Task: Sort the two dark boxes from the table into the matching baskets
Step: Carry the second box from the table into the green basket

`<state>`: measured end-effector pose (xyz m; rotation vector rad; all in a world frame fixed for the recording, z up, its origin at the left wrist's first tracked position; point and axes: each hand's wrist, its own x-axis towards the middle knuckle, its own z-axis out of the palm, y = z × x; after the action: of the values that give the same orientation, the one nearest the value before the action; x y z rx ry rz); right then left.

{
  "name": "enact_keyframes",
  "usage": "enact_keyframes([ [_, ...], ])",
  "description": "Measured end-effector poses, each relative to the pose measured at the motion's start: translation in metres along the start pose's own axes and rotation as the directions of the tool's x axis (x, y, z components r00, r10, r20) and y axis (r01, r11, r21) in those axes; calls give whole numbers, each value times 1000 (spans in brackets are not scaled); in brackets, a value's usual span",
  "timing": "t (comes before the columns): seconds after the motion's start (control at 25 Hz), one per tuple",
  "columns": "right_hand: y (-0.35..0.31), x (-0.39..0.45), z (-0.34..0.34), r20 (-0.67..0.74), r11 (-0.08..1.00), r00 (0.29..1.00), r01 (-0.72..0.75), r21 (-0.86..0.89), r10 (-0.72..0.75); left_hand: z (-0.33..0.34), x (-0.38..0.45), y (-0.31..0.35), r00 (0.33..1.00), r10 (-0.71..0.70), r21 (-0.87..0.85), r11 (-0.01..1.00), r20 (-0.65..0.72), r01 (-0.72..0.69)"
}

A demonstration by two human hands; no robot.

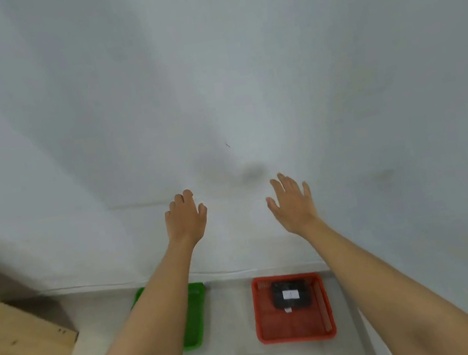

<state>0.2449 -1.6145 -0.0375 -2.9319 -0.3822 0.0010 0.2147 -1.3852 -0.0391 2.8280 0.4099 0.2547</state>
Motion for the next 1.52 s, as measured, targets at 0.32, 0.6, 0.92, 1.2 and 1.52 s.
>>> enact_keyframes([
  [0.32,-174,-13,-74,-128,989,981,147,23,-143,-156,-41,-141,970,-62,44,996,-234,75],
  [0.6,-394,-103,-46,-132,960,960,262,101,-248,-257,-145,-333,957,-168,124,972,-237,202],
  [0.92,-577,-152,-4,-69,933,936,350,83,-345,-316,-206,-502,929,-289,117,940,-233,322],
  [1.2,-733,-122,51,-38,914,920,392,102,-390,-339,-191,-658,908,-366,80,918,-205,389],
  [1.52,-911,-57,82,-28,935,950,310,174,-310,-391,-125,-836,932,-341,118,927,-126,355],
])
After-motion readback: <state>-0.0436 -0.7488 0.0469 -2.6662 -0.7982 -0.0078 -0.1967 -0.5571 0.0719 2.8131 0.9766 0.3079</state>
